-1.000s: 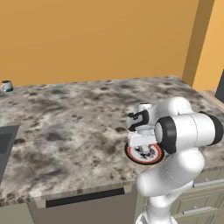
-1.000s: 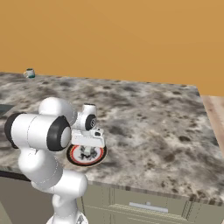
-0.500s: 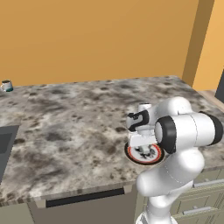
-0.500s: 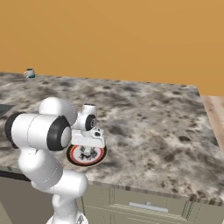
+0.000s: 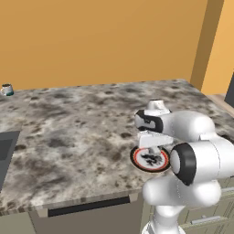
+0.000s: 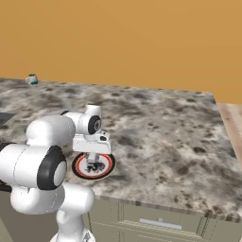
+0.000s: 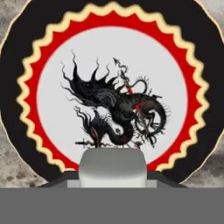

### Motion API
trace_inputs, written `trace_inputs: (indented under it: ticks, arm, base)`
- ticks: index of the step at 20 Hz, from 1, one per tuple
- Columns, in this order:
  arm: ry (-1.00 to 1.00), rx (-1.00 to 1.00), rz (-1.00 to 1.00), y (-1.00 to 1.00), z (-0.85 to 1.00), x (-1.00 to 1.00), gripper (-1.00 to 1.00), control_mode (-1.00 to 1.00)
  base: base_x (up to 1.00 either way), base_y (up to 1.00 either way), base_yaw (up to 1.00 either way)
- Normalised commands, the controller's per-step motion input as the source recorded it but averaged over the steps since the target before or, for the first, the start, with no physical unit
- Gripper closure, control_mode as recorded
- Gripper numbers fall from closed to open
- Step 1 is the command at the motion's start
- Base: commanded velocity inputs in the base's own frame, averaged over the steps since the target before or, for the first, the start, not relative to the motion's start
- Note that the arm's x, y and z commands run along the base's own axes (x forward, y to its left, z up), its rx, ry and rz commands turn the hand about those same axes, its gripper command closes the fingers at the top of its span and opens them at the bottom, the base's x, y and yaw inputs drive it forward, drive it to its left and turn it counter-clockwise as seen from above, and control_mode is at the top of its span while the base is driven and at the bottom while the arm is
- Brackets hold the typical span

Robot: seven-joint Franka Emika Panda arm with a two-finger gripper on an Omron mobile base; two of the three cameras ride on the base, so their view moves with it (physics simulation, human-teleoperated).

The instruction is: Pick up the marshmallow and place it in the cup of hot chocolate on the dining counter.

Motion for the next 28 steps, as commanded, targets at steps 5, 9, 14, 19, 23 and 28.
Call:
trace_inputs:
  ticks: [5, 9, 14, 19, 23, 28]
  arm:
    - [0.00, -0.06, 0.00, -0.01, 1.00, -0.30, 1.00, -1.00]
    - [0.00, -0.07, 0.00, -0.10, 1.00, -0.33, 1.00, -1.00]
    - [0.00, -0.01, 0.00, 0.00, 1.00, -0.07, 1.00, -1.00]
    - [0.00, 0.00, 0.00, 0.00, 0.98, 0.00, 1.00, -1.00]
    - [0.00, 0.00, 0.00, 0.00, 0.80, -0.04, 1.00, -1.00]
    - [-0.02, 0.01, 0.00, 0.00, 0.24, -0.45, 1.00, -1.00]
  base:
    - [0.00, 0.00, 0.00]
    - [0.00, 0.00, 0.00]
    - [0.00, 0.00, 0.00]
    - [0.00, 0.00, 0.00]
    - [0.00, 0.00, 0.00]
    - [0.00, 0.00, 0.00]
